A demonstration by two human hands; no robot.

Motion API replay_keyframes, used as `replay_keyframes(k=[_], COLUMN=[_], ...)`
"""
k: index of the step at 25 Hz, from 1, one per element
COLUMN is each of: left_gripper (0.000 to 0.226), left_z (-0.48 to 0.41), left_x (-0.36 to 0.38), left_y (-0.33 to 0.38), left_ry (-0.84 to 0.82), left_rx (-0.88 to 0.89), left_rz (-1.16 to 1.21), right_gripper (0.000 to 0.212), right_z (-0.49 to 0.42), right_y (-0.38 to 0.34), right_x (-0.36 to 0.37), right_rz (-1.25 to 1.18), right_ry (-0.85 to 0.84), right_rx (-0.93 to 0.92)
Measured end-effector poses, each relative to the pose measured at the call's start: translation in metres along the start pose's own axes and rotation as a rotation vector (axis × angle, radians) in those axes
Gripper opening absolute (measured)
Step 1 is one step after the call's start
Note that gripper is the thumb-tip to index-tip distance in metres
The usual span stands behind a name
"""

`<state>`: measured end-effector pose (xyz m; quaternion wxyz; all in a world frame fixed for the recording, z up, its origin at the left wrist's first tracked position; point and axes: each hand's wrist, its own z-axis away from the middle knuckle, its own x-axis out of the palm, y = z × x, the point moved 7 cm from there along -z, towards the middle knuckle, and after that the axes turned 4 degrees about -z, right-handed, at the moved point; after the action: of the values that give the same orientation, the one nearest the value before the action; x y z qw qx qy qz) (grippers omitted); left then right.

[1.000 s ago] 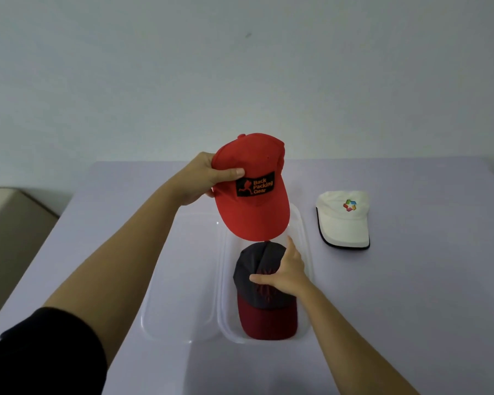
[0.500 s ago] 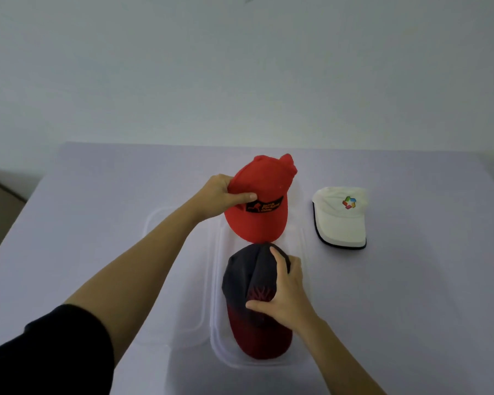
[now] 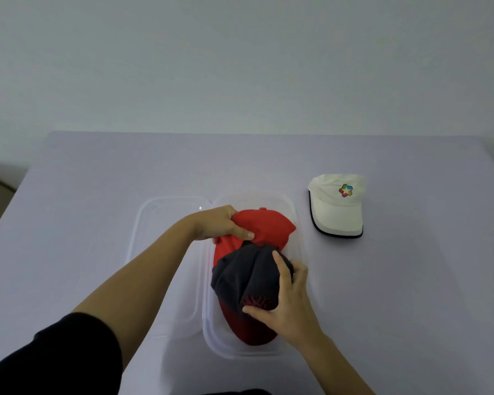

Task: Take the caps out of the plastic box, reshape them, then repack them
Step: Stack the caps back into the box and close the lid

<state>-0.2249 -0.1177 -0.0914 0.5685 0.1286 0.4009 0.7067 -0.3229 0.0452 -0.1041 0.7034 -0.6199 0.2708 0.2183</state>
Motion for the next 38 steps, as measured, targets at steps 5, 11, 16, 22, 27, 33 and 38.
replay_keyframes(k=[5, 11, 16, 22, 27, 33, 38], left_gripper=[0.011, 0.039, 0.034, 0.042, 0.043, 0.088, 0.100], left_z=[0.001, 0.000, 0.002, 0.012, 0.012, 0.031, 0.029], left_x=[0.012, 0.017, 0.011, 0.009, 0.009, 0.026, 0.037], left_y=[-0.008, -0.022, -0.024, -0.020, -0.020, -0.030, -0.024], left_ry=[-0.019, 0.031, 0.193, 0.462, 0.471, 0.243, 0.245], left_rx=[-0.023, -0.042, 0.002, 0.073, 0.053, 0.162, 0.043], left_rz=[0.096, 0.271, 0.048, -0.520, -0.496, -0.295, -0.548], right_gripper=[0.103, 0.043, 0.038, 0.044, 0.044, 0.095, 0.120], right_z=[-0.001, -0.081, -0.096, -0.100, -0.107, -0.082, -0.064], right_y=[0.000, 0.032, 0.043, 0.043, 0.033, 0.042, 0.047], right_x=[-0.018, -0.058, -0.048, -0.047, -0.046, -0.058, -0.040], right_rz=[-0.106, 0.189, 0.417, 0.600, 0.729, 0.250, 0.515], right_ry=[0.061, -0.171, -0.313, -0.288, -0.296, -0.477, -0.463], right_rx=[0.021, 0.076, 0.011, 0.040, 0.088, 0.133, 0.021])
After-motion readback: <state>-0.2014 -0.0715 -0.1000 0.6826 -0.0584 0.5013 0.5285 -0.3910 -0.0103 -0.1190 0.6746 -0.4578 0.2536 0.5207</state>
